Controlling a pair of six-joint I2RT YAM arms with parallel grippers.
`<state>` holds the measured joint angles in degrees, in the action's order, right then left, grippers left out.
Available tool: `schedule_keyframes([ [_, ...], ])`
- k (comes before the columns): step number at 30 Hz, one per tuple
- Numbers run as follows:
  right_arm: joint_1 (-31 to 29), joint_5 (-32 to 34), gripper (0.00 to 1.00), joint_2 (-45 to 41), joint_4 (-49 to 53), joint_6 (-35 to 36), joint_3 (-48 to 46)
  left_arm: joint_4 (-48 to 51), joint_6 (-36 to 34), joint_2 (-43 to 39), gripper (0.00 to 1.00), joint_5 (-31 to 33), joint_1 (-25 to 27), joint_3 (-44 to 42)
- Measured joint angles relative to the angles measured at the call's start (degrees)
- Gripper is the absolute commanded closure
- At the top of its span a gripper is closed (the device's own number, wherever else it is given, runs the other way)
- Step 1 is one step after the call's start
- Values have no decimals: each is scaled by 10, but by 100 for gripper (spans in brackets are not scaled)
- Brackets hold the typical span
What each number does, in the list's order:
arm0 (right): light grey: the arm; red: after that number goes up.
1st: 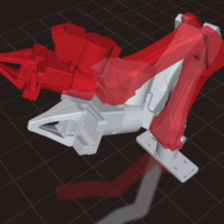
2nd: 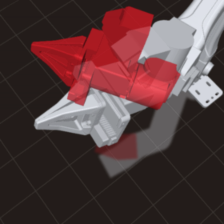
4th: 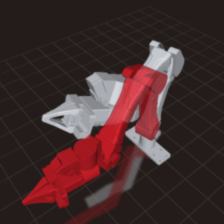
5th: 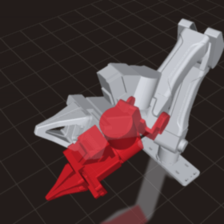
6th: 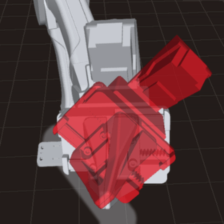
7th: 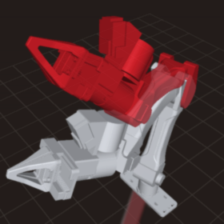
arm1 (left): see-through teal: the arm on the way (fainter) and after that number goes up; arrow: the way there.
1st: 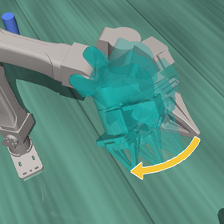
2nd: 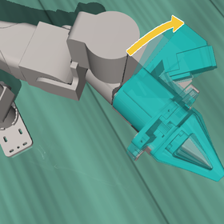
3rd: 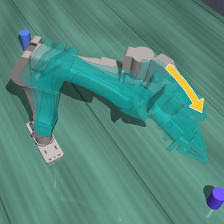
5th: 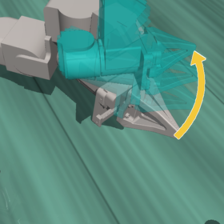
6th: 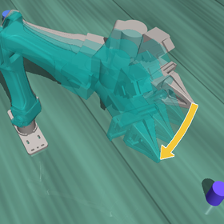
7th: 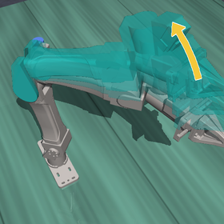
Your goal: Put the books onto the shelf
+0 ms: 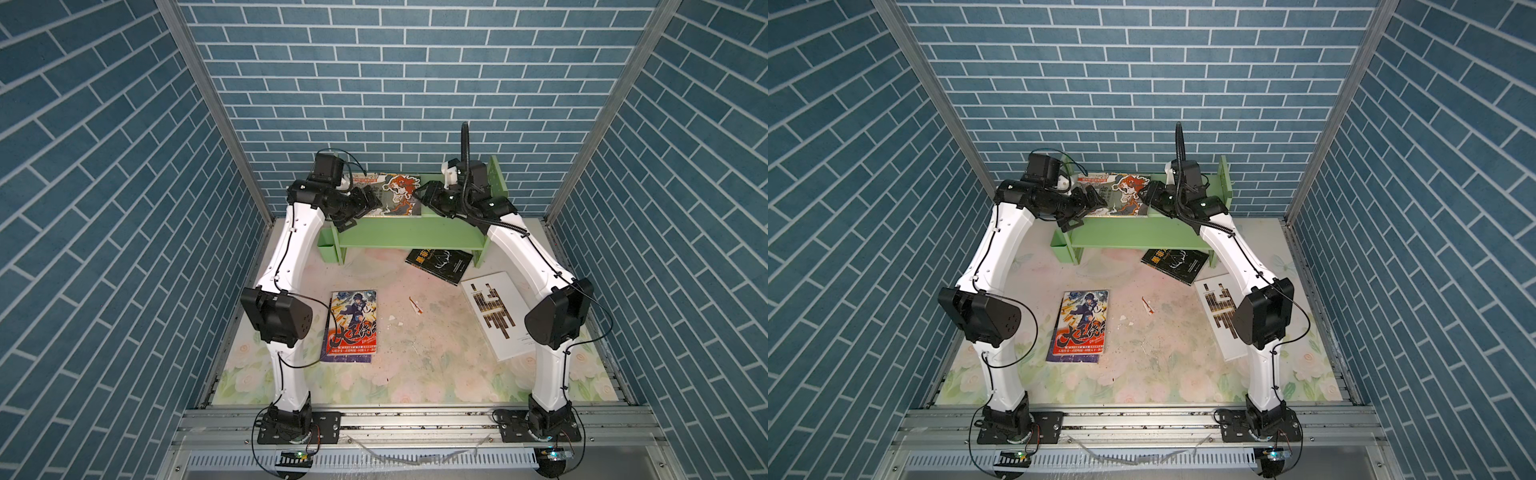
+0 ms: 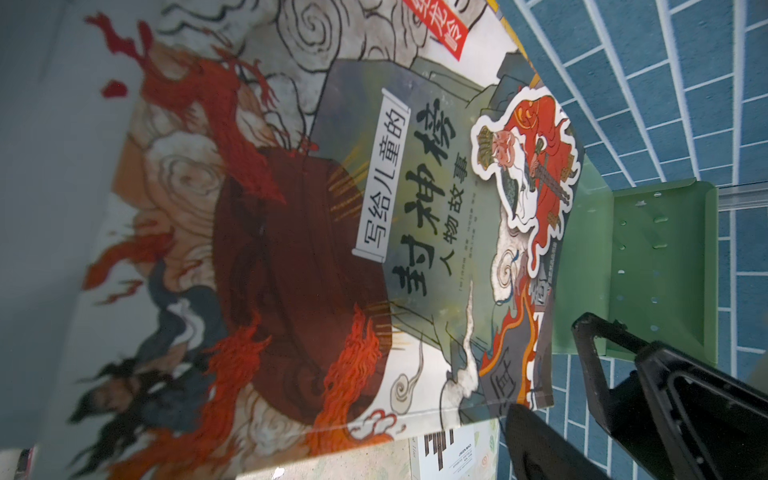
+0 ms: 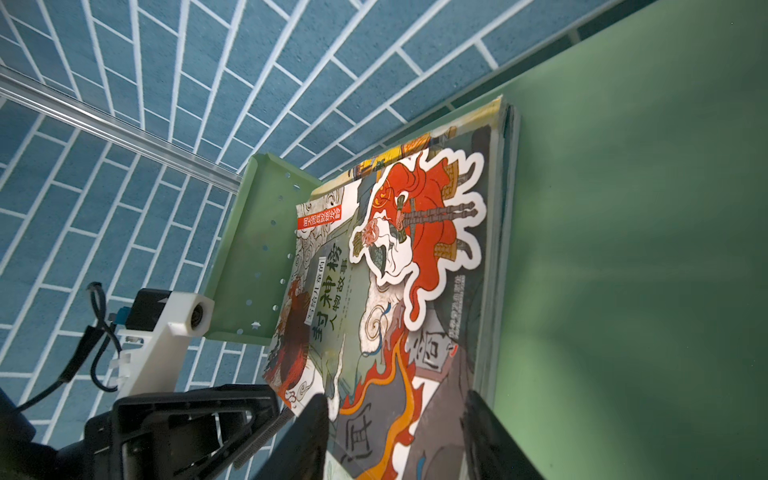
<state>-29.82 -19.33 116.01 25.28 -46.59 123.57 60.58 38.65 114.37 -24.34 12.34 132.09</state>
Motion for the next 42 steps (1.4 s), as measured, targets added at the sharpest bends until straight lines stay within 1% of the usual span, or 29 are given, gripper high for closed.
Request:
schedule_keyframes([
  [5, 0, -3, 48, 10, 1, 0, 23, -38, 3, -42, 0, -15, 0, -57],
  [8, 0, 4, 47, 10, 4, 6, 30, -68, -2, -100, 0, -25, 0, -127],
  [11, 0, 23, 47, -5, 16, 21, 20, -78, -18, -169, 0, -23, -1, -197],
  [14, 0, 52, 47, -62, 23, 36, -42, -81, -34, -241, 0, -9, -8, -271],
  [18, 0, 87, 47, -176, 16, 37, -157, -83, -47, -336, 0, 24, -37, -415],
  [21, -2, 109, 48, -255, -3, 30, -242, -77, -55, -373, 0, 53, -54, -522],
  [25, -16, 142, 48, -322, -18, 13, -352, -75, -64, -387, 0, 80, -57, -634],
  [31, -47, 186, 48, -343, -15, -18, -498, -90, -65, -402, 0, 92, -57, -745],
  [34, -53, 194, 46, -342, -13, -38, -560, -106, -65, -399, 0, 93, -57, -773],
  [36, -55, 200, 44, -338, -13, -47, -583, -115, -66, -390, 0, 91, -56, -777],
  [40, -57, 213, 35, -309, -42, -57, -604, -143, -77, -371, 0, 83, -40, -771],
  [42, -58, 220, 33, -289, -71, -57, -609, -162, -80, -364, 0, 70, -28, -766],
])
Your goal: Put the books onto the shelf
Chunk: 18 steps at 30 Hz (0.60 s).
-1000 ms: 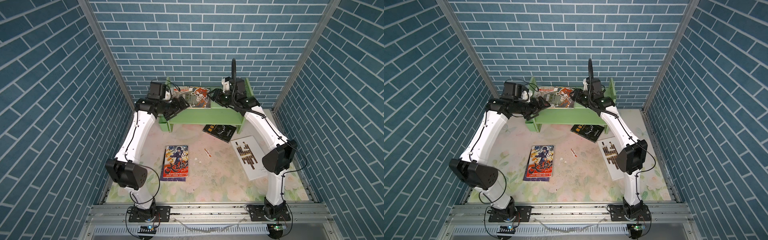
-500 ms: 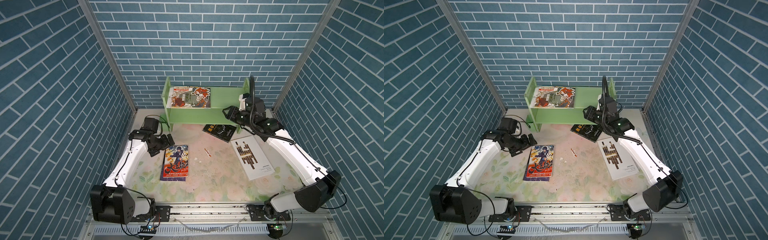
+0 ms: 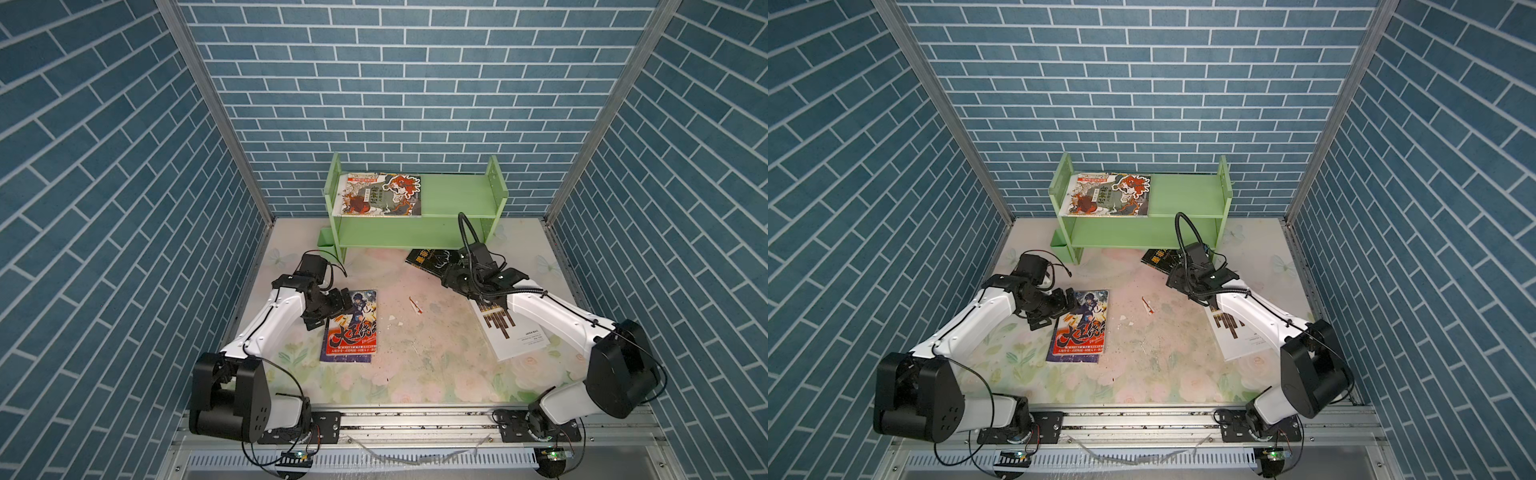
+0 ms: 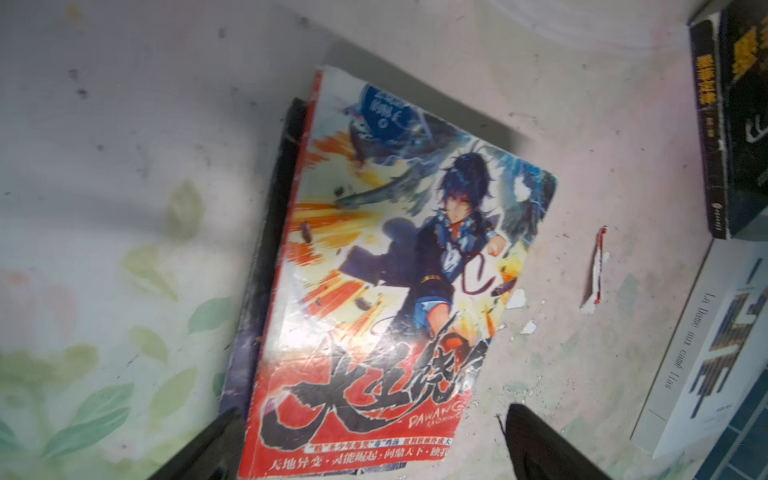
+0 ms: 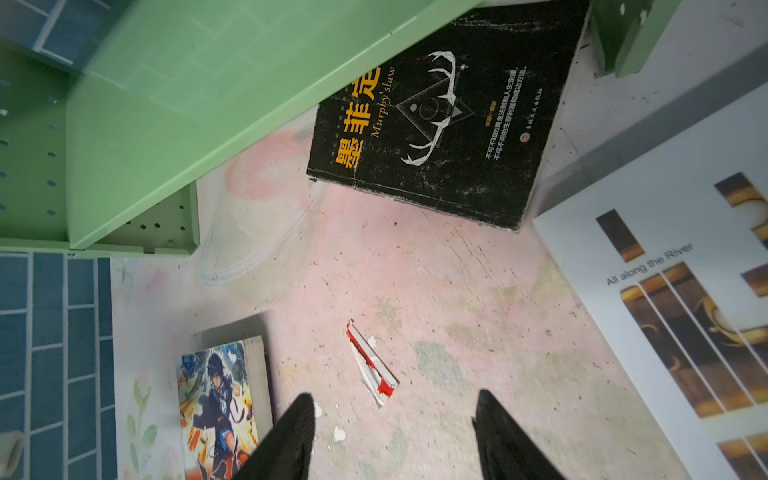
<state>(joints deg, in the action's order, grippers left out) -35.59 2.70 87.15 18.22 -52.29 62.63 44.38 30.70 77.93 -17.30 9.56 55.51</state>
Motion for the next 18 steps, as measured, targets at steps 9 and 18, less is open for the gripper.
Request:
schedule_keyframes([
  [9, 32, 12, 35, 84, -165, -27, -28, -136, 68, 27, 0, -57, 37, 2],
  [18, 88, -14, 39, 153, -249, -64, -23, -294, 193, 130, 0, -106, 73, 15],
])
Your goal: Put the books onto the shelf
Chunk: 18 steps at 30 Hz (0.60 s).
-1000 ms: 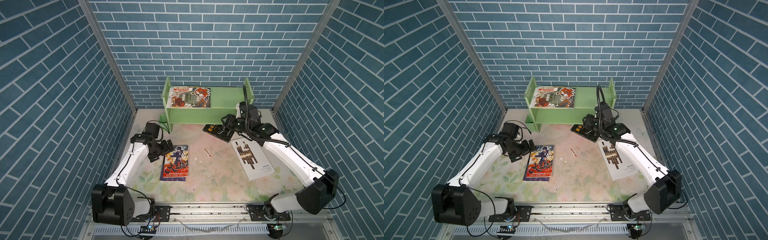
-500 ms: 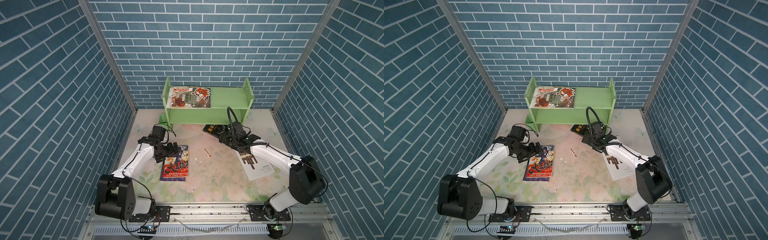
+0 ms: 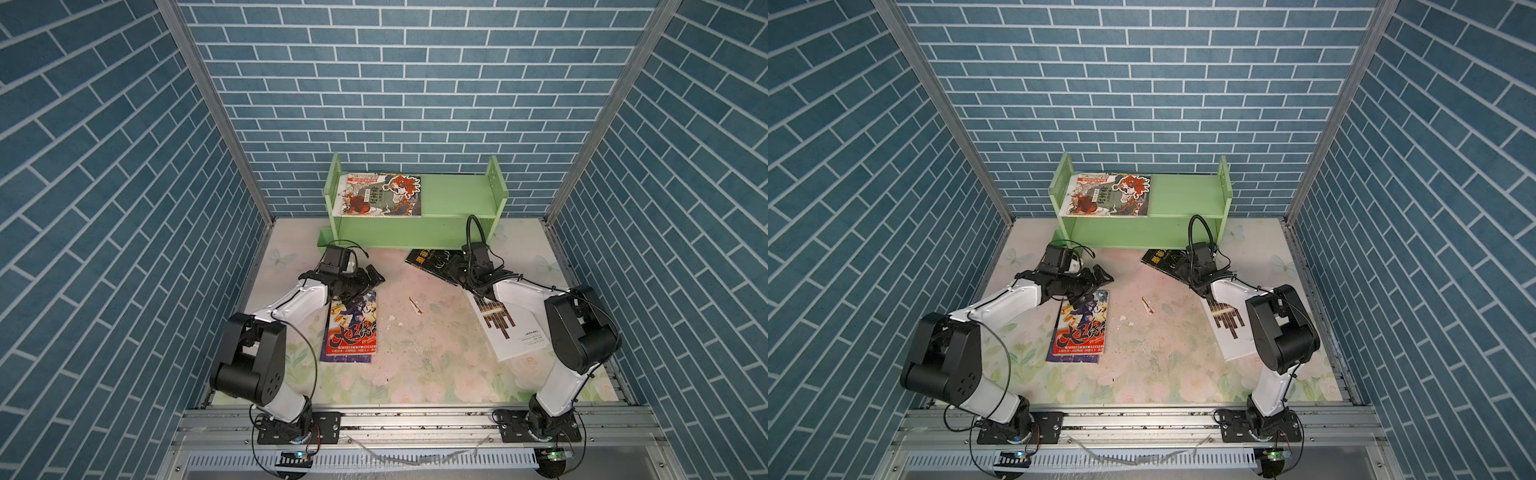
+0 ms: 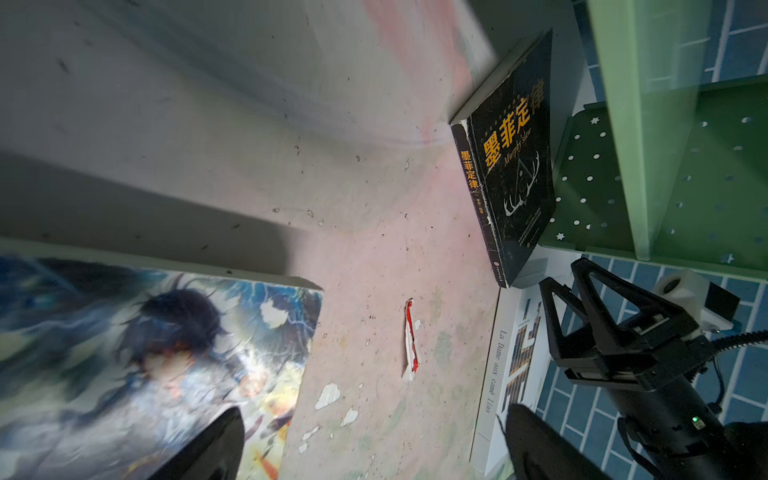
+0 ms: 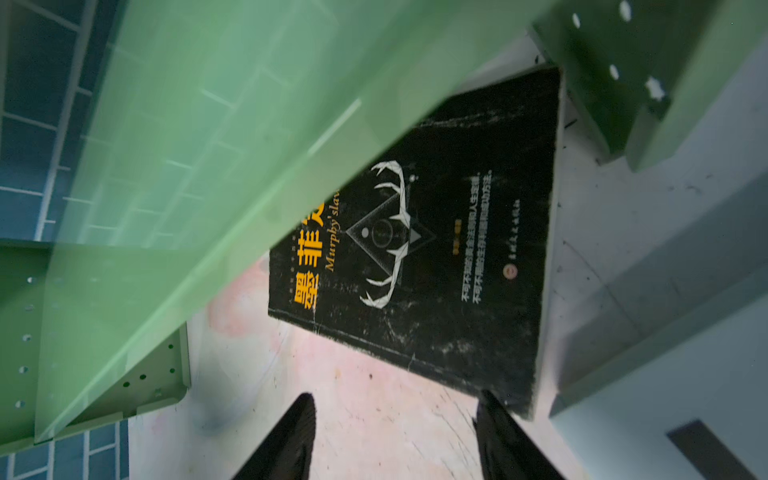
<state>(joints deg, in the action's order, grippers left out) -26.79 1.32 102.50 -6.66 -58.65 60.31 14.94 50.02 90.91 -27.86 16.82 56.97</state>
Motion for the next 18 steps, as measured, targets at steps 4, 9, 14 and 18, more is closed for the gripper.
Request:
schedule_keyframes([
  [4, 17, 0, 40, 13, -15, 0, 0, -12, 22, 23, 0, -1, 20, 24],
  [9, 42, 1, 40, 30, 2, 15, 17, -12, 31, 35, 0, 0, 33, 51],
  [14, 53, 2, 40, 50, 16, 28, 31, 9, 32, 37, 0, 14, 34, 59],
  [18, 56, 9, 41, 75, 31, 37, 51, 29, 32, 37, 0, 25, 34, 61],
])
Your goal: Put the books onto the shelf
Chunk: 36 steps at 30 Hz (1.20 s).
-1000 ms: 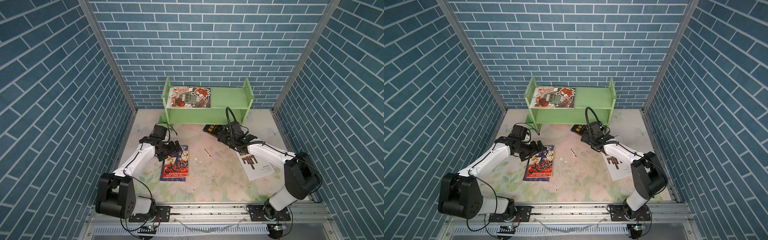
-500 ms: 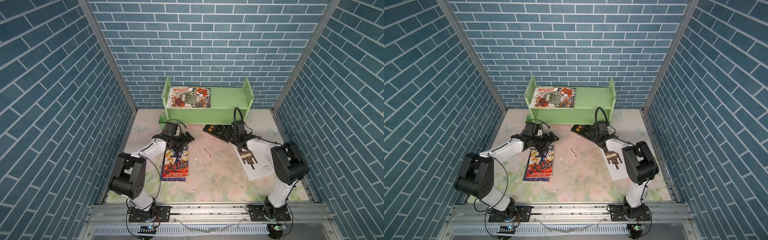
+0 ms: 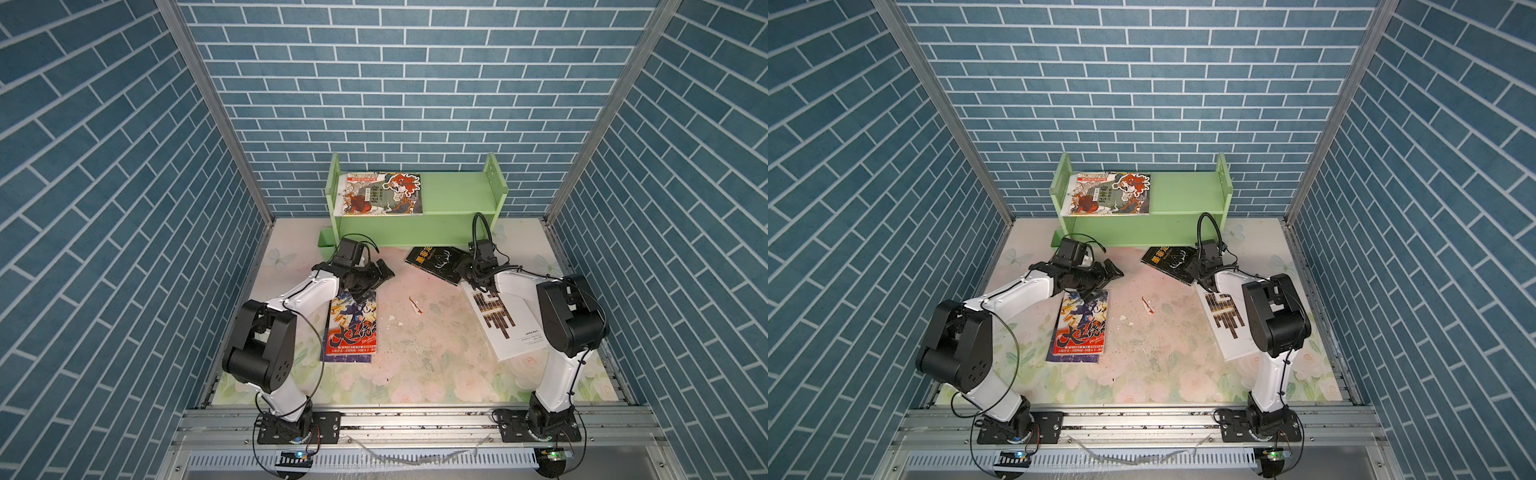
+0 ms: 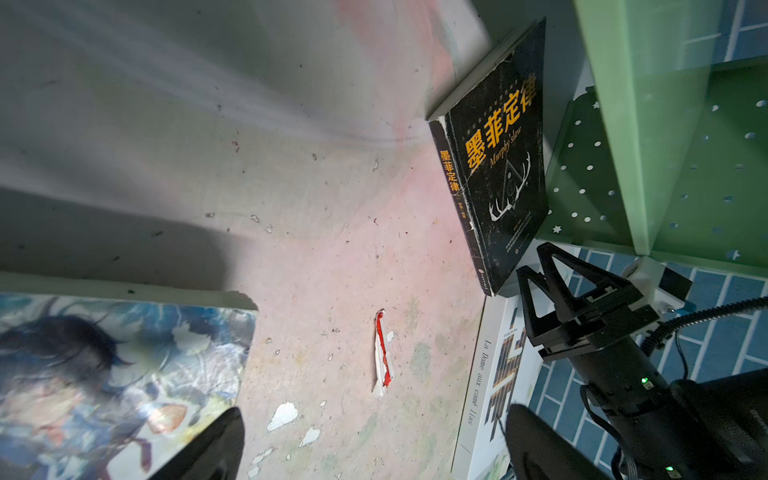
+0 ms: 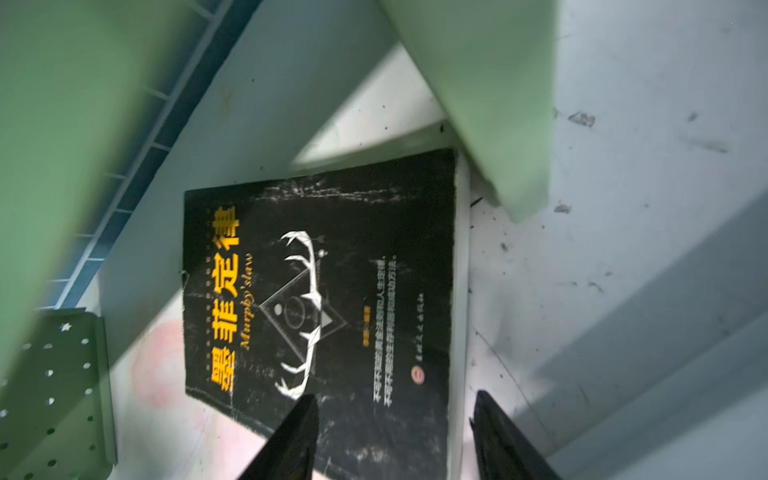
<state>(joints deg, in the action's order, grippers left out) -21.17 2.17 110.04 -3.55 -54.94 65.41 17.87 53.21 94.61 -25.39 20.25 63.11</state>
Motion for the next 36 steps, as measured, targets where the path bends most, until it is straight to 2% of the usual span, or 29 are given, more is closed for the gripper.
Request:
schedule_keyframes([
  [4, 5, 3, 44, 36, 19, 9, 38, 20, 0, 0, 0, 11, 0, 10],
  [9, 5, 6, 57, 51, 29, 14, 52, 37, 0, -6, 0, 27, 1, 11],
  [14, 0, 6, 62, 62, 10, 8, 52, 49, 0, -18, 0, 38, 2, 9],
  [19, -15, 6, 75, 73, -16, -7, 52, 63, 0, -24, 0, 47, 2, 7],
  [25, -73, 6, 100, 79, -33, -30, 60, 81, 0, -24, 0, 50, 3, 7],
  [31, -128, -2, 100, 80, -12, -37, 61, 85, 0, -24, 0, 52, 3, 3],
  [36, -130, 3, 100, 67, -19, -48, 37, 86, -3, -24, 0, 51, 3, 2],
])
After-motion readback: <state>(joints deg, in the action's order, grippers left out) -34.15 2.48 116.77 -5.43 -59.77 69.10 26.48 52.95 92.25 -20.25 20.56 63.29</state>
